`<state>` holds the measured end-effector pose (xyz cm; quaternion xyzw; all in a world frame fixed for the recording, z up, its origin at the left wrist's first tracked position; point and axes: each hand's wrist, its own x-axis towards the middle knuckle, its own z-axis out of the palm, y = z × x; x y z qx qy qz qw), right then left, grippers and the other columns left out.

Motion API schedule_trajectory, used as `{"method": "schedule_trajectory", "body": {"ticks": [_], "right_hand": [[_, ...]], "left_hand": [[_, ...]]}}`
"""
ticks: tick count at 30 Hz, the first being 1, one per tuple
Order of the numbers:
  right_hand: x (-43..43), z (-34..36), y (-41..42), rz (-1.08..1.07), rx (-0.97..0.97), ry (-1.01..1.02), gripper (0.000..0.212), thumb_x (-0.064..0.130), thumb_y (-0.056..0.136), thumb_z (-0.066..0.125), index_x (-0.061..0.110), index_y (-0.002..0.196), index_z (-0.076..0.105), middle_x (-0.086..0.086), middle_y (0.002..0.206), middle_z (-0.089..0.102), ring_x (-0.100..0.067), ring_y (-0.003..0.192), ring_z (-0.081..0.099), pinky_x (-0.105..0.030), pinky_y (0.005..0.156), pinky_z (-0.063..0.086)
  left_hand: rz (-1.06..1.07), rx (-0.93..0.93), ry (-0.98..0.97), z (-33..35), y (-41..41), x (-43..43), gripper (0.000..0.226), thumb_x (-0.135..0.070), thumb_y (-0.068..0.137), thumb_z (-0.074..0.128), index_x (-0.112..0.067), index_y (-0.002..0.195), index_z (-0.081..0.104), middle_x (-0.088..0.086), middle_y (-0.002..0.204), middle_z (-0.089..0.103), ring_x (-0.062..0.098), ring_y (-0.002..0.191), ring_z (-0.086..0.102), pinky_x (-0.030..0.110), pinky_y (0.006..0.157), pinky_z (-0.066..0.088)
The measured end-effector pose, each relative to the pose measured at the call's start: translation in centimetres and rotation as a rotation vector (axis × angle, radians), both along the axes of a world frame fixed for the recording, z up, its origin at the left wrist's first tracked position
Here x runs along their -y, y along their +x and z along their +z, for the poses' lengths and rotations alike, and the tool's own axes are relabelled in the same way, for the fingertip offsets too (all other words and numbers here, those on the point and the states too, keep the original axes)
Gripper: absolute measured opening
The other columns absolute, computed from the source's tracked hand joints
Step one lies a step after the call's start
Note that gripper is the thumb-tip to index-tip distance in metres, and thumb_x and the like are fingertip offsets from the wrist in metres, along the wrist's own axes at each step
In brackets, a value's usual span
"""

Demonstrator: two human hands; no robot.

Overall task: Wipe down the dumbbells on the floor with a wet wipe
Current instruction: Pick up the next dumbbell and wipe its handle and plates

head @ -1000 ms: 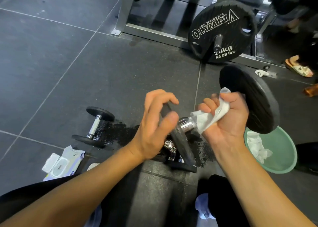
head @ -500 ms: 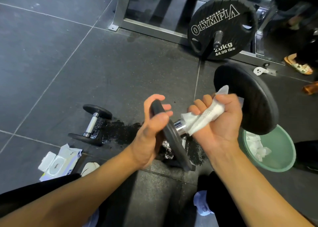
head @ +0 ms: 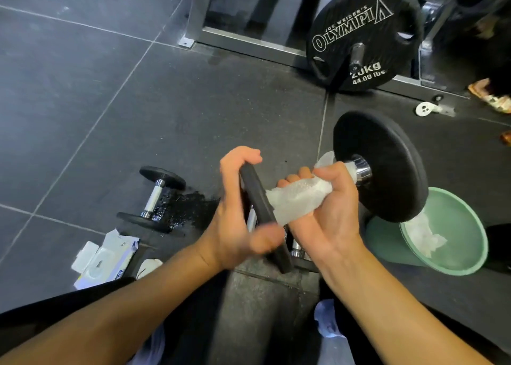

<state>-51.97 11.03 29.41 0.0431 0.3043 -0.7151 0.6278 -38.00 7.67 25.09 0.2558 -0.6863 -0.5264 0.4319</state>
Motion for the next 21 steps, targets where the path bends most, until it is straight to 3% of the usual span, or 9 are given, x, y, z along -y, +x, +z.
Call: {"method": "schedule_trajectory", "body": {"ticks": [2, 4, 6, 8, 10, 12, 15, 18, 21], "right_hand": [[0.2, 0.5, -0.2, 0.010, 0.008, -0.046, 0.029, 0.013, 0.077, 0.049, 0.020, 0.053, 0.033, 0.003, 0.051, 0.025, -0.015, 0.049, 0.029, -0.027, 0.051, 0.050], [0.2, 1.1, -0.4, 0.032, -0.024, -0.046, 0.040, 0.013, 0.087, 0.034, 0.020, 0.047, 0.037, 0.004, 0.047, 0.027, -0.014, 0.045, 0.031, -0.026, 0.050, 0.047], [0.3, 1.4, -0.4, 0.068, -0.045, -0.042, 0.048, 0.015, 0.091, 0.027, 0.020, 0.045, 0.037, 0.004, 0.045, 0.028, -0.013, 0.042, 0.032, -0.025, 0.050, 0.046], [0.5, 1.1, -0.2, 0.082, -0.044, -0.024, 0.040, 0.016, 0.089, 0.029, 0.022, 0.050, 0.030, 0.004, 0.048, 0.027, -0.014, 0.043, 0.032, -0.025, 0.048, 0.045], [1.0, 0.8, -0.1, 0.100, -0.043, 0.006, 0.028, 0.016, 0.083, 0.044, 0.023, 0.065, 0.023, 0.001, 0.060, 0.024, -0.015, 0.050, 0.034, -0.028, 0.054, 0.047], [1.2, 0.0, -0.2, 0.114, -0.057, 0.060, 0.030, 0.018, 0.079, 0.052, 0.021, 0.068, 0.025, -0.001, 0.064, 0.029, -0.017, 0.054, 0.044, -0.032, 0.063, 0.044], [1.3, -0.6, 0.1, 0.107, -0.059, 0.111, 0.026, 0.019, 0.084, 0.049, 0.016, 0.058, 0.047, -0.002, 0.057, 0.049, -0.017, 0.053, 0.056, -0.035, 0.068, 0.043], [1.5, -0.9, 0.2, 0.088, -0.032, 0.115, 0.024, 0.019, 0.085, 0.051, 0.014, 0.061, 0.053, -0.001, 0.059, 0.051, -0.018, 0.056, 0.058, -0.036, 0.074, 0.044], [1.9, -1.2, 0.1, 0.093, -0.047, 0.089, 0.021, 0.018, 0.077, 0.057, 0.019, 0.064, 0.040, 0.002, 0.064, 0.034, -0.016, 0.058, 0.045, -0.034, 0.068, 0.040]], "left_hand": [[-0.023, -0.192, 0.702, 1.0, -0.8, 0.4, 0.071, -0.066, 0.069, 0.079, -0.032, 0.126, 0.052, 0.017, 0.125, 0.055, 0.034, 0.111, 0.057, 0.074, 0.104, 0.047], [-0.108, -0.195, 1.273, 1.9, -0.9, 1.4, 0.073, -0.083, 0.068, 0.070, -0.028, 0.113, 0.056, 0.020, 0.109, 0.062, 0.030, 0.096, 0.065, 0.062, 0.089, 0.057], [-0.265, -0.193, 1.525, 2.3, -0.6, 1.4, 0.080, -0.091, 0.069, 0.063, -0.022, 0.110, 0.055, 0.008, 0.099, 0.067, 0.027, 0.090, 0.068, 0.051, 0.087, 0.057], [-0.275, -0.230, 1.548, 2.4, -0.6, 0.9, 0.079, -0.091, 0.074, 0.055, -0.017, 0.097, 0.068, 0.004, 0.093, 0.072, 0.027, 0.088, 0.071, 0.054, 0.090, 0.056], [-0.219, -0.256, 1.435, 2.8, -1.0, 0.9, 0.065, -0.083, 0.079, 0.053, -0.021, 0.081, 0.072, 0.003, 0.088, 0.073, 0.024, 0.080, 0.075, 0.051, 0.075, 0.062], [-0.111, -0.261, 1.200, 2.5, -1.0, 1.5, 0.044, -0.067, 0.075, 0.068, -0.028, 0.094, 0.063, 0.008, 0.107, 0.067, 0.024, 0.092, 0.071, 0.048, 0.077, 0.062], [-0.115, -0.013, 0.518, 1.0, 0.2, 2.9, 0.074, -0.049, 0.064, 0.074, -0.031, 0.127, 0.039, 0.008, 0.133, 0.044, 0.022, 0.118, 0.053, 0.054, 0.107, 0.047], [-0.108, 0.209, -0.113, 0.7, 0.8, 3.2, 0.094, -0.054, 0.058, 0.082, -0.018, 0.129, 0.033, 0.021, 0.137, 0.033, 0.028, 0.115, 0.050, 0.041, 0.094, 0.049], [-0.022, 0.189, -0.357, 0.1, 0.9, 3.0, 0.094, -0.063, 0.057, 0.085, -0.018, 0.124, 0.036, 0.027, 0.133, 0.031, 0.023, 0.111, 0.045, 0.030, 0.091, 0.045]]}}
